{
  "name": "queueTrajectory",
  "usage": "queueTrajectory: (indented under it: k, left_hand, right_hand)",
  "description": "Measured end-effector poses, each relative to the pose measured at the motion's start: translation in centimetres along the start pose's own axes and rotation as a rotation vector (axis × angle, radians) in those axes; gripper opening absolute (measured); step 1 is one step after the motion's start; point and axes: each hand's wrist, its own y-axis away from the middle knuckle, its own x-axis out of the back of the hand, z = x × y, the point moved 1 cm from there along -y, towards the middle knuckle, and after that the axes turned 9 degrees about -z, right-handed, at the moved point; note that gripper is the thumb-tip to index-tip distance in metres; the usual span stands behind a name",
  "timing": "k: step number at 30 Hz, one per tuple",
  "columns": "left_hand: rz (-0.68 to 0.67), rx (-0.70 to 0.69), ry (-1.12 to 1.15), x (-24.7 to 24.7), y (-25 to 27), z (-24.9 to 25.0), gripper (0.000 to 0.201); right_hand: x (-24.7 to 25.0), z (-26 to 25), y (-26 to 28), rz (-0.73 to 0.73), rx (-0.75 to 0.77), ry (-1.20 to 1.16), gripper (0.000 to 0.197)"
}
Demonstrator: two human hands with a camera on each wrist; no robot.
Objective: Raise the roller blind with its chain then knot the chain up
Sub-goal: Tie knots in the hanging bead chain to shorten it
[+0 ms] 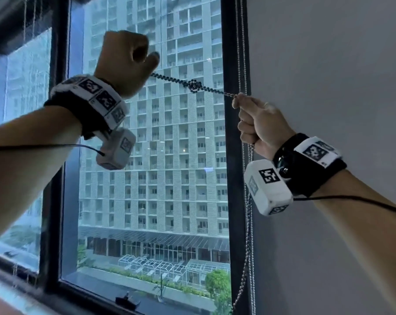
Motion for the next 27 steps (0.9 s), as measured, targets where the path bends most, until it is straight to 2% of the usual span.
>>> queueTrajectory:
  k: [2, 4, 7, 9, 10, 12, 16, 21, 27]
  left_hand:
    - [-0.148, 0.01, -0.118, -0.4, 0.1, -0.4, 0.039]
    - [-0.293, -0.036, -0.225, -1.3, 1.0, 0.5, 0.037]
    - [-0.409, -0.298, -0.289, -4.0, 3.9, 3.5, 0.042]
    - [-0.491, -0.438, -0.211, -6.2, 6.6, 5.3, 0.051]
    - [-0.523, -0.459, -0.149, -7.2, 7.9, 5.9, 0.052]
    - [-0.576, -0.431, -0.041, -9.0, 10.0, 6.4, 0.05]
    - [-0.67, -0.429, 0.002, -11.8, 13.9, 6.8, 0.028]
    - [-0.672, -0.45, -0.147, -14.2, 20.0, 8.4, 0.032]
    - [-0.723, -0.364, -0.227, -15.3, 25.3, 10.2, 0.03]
  right_hand:
    - [-0.3, 0.0, 0.0, -0.045, -0.019, 0.012, 0.028]
    - [-0.9, 0.3, 0.2, -0.11, -0.068, 0.001, 0.03]
    - [-2.6, 1.5, 0.9, -0.193, -0.148, -0.023, 0.033]
    - [-3.7, 2.9, 1.7, -0.21, -0.205, -0.027, 0.037]
    - [-4.0, 3.7, 2.2, -0.202, -0.231, -0.03, 0.04]
    - [-4.1, 5.4, 3.4, -0.173, -0.296, -0.04, 0.041]
    - [-4.0, 9.2, 7.2, -0.159, -0.431, -0.043, 0.028]
    - [-3.6, 13.9, 12.3, -0.162, -0.514, -0.094, 0.025]
    - [-3.4, 16.7, 16.7, -0.215, -0.581, -0.159, 0.028]
